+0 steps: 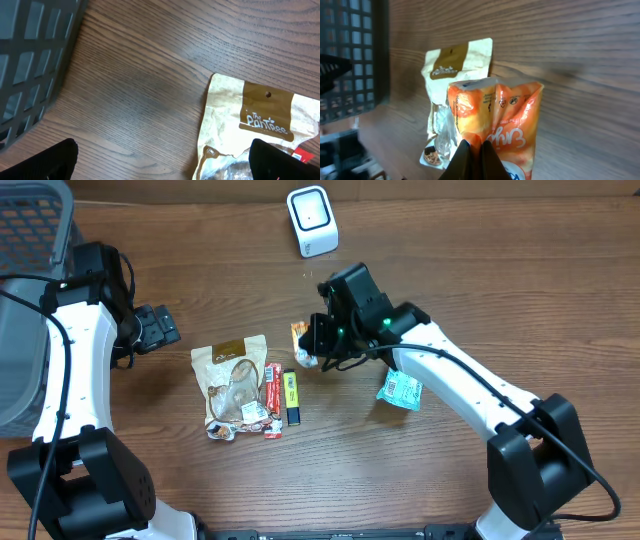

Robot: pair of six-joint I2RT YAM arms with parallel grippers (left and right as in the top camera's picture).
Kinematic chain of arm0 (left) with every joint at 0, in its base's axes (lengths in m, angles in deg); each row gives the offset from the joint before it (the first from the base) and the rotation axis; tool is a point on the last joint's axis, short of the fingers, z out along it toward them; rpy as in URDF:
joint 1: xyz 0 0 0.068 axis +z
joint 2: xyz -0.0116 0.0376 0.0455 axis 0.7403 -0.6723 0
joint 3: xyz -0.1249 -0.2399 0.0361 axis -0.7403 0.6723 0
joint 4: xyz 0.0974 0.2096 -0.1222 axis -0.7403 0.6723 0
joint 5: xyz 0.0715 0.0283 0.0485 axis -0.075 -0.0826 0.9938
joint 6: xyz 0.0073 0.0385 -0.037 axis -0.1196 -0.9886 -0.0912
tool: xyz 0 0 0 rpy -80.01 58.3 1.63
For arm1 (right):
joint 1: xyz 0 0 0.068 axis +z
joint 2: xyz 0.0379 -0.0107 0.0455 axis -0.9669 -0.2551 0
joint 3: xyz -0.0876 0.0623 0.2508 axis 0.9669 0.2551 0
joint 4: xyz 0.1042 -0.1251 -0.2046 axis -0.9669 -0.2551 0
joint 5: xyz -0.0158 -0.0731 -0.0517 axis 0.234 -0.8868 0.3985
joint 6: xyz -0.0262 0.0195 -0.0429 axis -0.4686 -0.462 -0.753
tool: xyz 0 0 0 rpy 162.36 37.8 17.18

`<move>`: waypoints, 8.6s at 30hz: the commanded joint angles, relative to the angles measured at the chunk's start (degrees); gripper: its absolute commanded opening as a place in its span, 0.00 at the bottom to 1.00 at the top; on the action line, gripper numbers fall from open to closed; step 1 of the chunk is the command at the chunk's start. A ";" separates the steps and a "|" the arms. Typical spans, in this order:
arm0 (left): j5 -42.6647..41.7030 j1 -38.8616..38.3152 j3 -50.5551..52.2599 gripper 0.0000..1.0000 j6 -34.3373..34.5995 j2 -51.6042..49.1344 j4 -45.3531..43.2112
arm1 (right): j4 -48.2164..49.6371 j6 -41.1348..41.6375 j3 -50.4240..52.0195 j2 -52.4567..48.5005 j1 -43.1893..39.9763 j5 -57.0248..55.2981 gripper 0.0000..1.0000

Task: Scan the item barcode
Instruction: 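Carry the snack pack left and set it beside the highlighter, then open the right gripper, release the pack and raise the gripper, then move the right gripper right over the mint-green wipes pack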

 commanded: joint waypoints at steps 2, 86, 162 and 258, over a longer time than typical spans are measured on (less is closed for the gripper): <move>-0.09 -0.11 -0.24 1.00 -0.66 0.17 0.15 | 7.96 0.98 5.64 -0.09 -0.98 5.64 0.04; -0.09 -0.11 -0.24 1.00 -0.66 0.17 0.15 | 26.62 7.17 9.79 -7.13 -2.34 3.06 0.34; -0.09 -0.11 -0.24 1.00 -0.66 0.17 0.15 | -7.63 -0.50 -13.92 -19.87 13.14 -31.78 0.64; -0.09 -0.11 -0.24 1.00 -0.66 0.17 0.13 | -39.21 7.28 -3.63 13.35 -7.76 -30.53 0.91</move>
